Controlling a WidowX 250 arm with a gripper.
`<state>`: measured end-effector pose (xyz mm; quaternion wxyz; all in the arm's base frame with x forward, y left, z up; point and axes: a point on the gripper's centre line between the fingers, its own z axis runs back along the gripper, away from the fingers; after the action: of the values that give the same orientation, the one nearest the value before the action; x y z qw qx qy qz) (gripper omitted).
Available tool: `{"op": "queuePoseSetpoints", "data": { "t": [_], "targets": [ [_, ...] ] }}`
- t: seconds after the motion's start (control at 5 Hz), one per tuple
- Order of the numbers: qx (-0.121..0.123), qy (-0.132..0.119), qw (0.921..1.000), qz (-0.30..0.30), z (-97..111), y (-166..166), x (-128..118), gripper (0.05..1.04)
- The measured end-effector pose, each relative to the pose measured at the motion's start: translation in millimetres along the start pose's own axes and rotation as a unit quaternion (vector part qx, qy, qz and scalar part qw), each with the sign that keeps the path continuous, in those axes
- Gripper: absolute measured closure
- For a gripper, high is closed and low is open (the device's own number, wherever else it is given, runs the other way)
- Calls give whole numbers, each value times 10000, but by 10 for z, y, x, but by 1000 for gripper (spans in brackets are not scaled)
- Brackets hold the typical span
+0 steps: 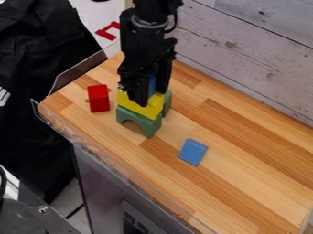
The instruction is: Put blue cube on top of yellow object
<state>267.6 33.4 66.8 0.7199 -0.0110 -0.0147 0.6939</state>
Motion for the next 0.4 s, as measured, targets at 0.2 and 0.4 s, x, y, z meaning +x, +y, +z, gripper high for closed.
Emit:
{"op": "queuePoseSetpoints", "data": {
  "t": [0.2,0.4],
  "targets": [
    [126,39,9999,36,-36,33,9,208],
    [171,47,9998,36,-35,47,7,79]
  ]
}}
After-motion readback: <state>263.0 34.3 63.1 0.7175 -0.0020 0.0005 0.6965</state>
